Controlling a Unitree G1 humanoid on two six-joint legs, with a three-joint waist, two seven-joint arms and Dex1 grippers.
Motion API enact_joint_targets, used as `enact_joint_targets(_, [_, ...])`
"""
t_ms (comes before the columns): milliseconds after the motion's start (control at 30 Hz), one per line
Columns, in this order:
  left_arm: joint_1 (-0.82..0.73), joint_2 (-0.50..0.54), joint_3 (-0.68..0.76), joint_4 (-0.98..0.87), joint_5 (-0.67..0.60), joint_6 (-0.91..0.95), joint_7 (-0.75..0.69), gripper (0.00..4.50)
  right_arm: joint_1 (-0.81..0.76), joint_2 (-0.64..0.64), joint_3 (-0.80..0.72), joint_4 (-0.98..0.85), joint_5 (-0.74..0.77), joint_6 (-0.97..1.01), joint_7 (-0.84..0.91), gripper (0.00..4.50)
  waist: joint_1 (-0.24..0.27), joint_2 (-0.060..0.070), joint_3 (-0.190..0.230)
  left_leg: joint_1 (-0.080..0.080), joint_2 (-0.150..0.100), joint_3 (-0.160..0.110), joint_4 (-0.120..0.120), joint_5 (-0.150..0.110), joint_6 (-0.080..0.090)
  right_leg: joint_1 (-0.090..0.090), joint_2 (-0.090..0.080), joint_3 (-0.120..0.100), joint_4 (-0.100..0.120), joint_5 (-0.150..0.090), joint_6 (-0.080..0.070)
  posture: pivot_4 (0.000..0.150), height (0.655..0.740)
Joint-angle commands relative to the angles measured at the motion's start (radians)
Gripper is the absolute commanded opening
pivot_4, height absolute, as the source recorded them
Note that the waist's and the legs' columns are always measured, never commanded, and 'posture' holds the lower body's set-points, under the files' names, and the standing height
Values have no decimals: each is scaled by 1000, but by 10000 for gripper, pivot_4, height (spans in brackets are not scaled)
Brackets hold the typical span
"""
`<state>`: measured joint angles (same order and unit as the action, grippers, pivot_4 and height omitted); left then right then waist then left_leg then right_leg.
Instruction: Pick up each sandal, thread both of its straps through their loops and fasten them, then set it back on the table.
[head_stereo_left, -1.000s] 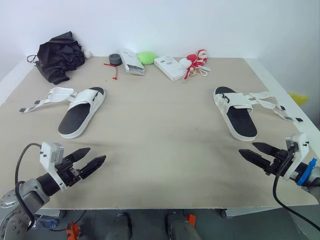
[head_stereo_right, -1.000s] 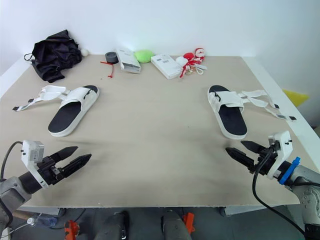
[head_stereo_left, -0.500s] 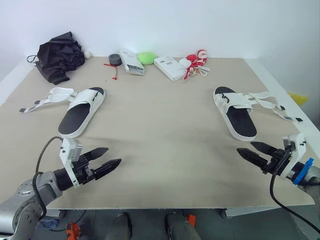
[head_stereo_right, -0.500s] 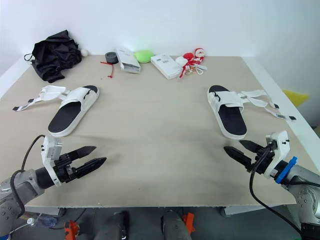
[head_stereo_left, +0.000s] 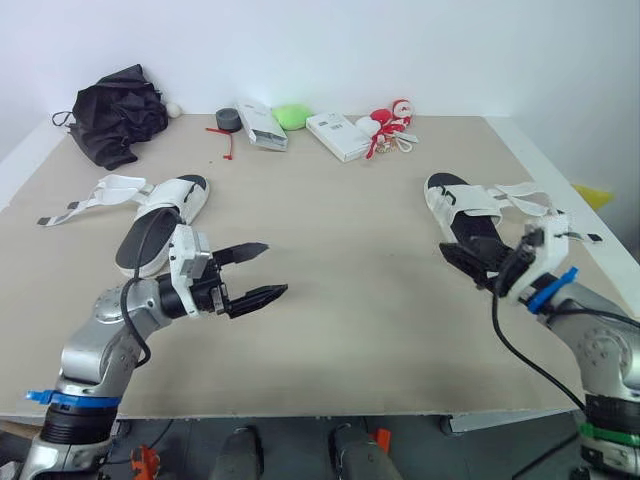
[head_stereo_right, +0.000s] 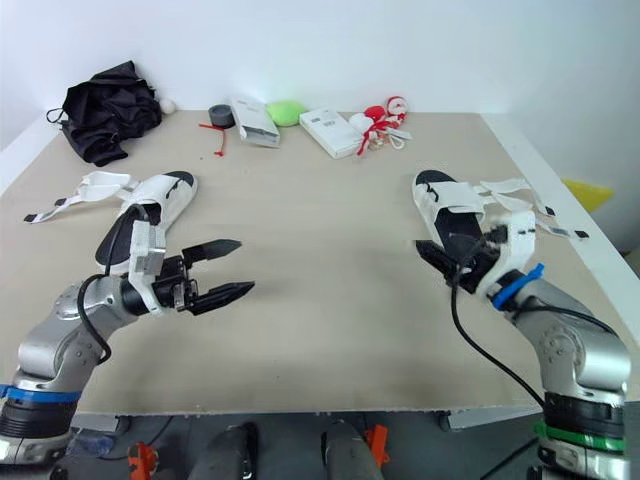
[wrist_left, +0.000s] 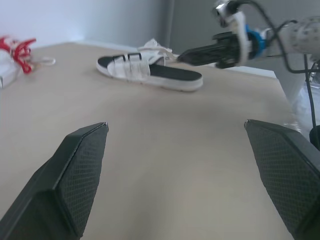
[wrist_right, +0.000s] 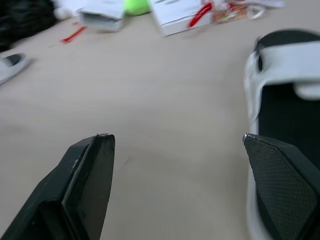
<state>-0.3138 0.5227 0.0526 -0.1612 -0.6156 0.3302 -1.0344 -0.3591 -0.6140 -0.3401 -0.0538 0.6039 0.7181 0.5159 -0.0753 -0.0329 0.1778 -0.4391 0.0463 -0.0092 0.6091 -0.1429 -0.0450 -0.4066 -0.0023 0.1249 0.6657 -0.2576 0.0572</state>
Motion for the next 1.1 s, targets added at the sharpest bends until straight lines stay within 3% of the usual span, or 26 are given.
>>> enact_joint_targets(33, [-112, -44, -33, 64, 71, -83, 19, 45000, -210, 30, 119, 210, -165, -83, -97, 44181, 0, 0, 0, 0, 0, 0, 0, 0, 0, 0, 0, 0, 0, 0, 0, 1500, 7380])
enact_joint_targets(267, [-178, -132, -44, 113, 88, -114, 73, 45000, -390, 37, 163, 500, -288, -190, -135, 44181, 1, 1, 1, -2, -2, -3, -2, 0, 2, 0, 1, 1, 0, 0, 2, 1500, 7380])
enact_joint_targets(633, [-192, -189, -45, 137, 99, -128, 111, 45000, -360, 16, 112, 468, -264, -193, -78, 44181, 1, 1, 1, -3, -2, -4, -2, 0, 2, 0, 0, 0, 0, 1, 2, 1500, 7380])
enact_joint_targets(867, [-195, -188, -37, 139, 99, -128, 116, 45000, -365, 35, 126, 548, -306, -229, -90, 44181, 1, 1, 1, -3, -3, -4, -2, 0, 2, 0, 0, 0, 0, 1, 2, 1500, 7380])
enact_joint_targets(1100, [-195, -189, -28, 129, 92, -121, 129, 45000, -517, 78, 164, 846, -392, -395, -115, 44181, -2, 1, 1, -2, -2, -4, -2, 1, 2, 0, 1, 0, 0, 1, 2, 1500, 7380])
